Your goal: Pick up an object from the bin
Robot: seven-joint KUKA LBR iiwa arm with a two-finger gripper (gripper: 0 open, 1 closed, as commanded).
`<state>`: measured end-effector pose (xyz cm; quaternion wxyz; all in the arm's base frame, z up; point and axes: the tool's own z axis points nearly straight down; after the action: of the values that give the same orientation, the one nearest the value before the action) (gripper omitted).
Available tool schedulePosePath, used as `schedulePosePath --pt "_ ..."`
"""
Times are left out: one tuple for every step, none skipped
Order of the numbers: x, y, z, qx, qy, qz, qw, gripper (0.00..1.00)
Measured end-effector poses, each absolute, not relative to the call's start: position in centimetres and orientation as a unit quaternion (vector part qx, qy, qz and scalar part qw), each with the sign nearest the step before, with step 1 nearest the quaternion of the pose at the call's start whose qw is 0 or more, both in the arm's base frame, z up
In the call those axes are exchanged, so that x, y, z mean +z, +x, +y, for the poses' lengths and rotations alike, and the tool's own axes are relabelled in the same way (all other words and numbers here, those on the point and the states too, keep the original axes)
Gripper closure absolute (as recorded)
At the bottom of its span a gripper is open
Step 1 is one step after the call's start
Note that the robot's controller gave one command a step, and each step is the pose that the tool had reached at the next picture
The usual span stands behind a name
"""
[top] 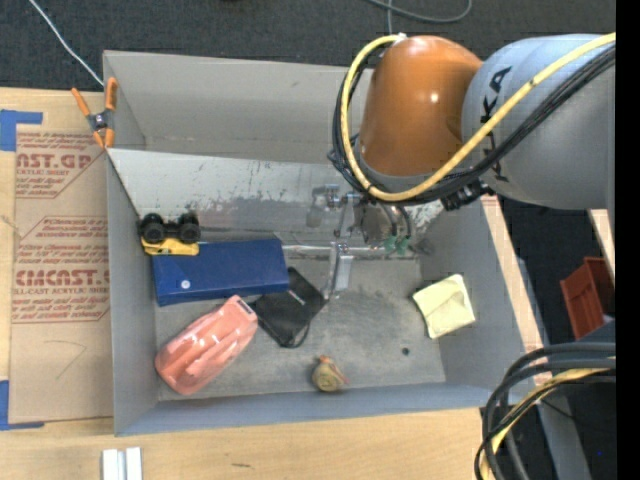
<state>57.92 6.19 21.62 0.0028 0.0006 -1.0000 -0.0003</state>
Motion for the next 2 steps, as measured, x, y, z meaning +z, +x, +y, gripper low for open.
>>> schedulePosePath --pt "22.1 58.1 6.2 -0.001 0.0 -1.0 -0.001 0.0" --pt "12.1 55.2 6.4 0.0 0.02 -1.0 0.0 0.0"
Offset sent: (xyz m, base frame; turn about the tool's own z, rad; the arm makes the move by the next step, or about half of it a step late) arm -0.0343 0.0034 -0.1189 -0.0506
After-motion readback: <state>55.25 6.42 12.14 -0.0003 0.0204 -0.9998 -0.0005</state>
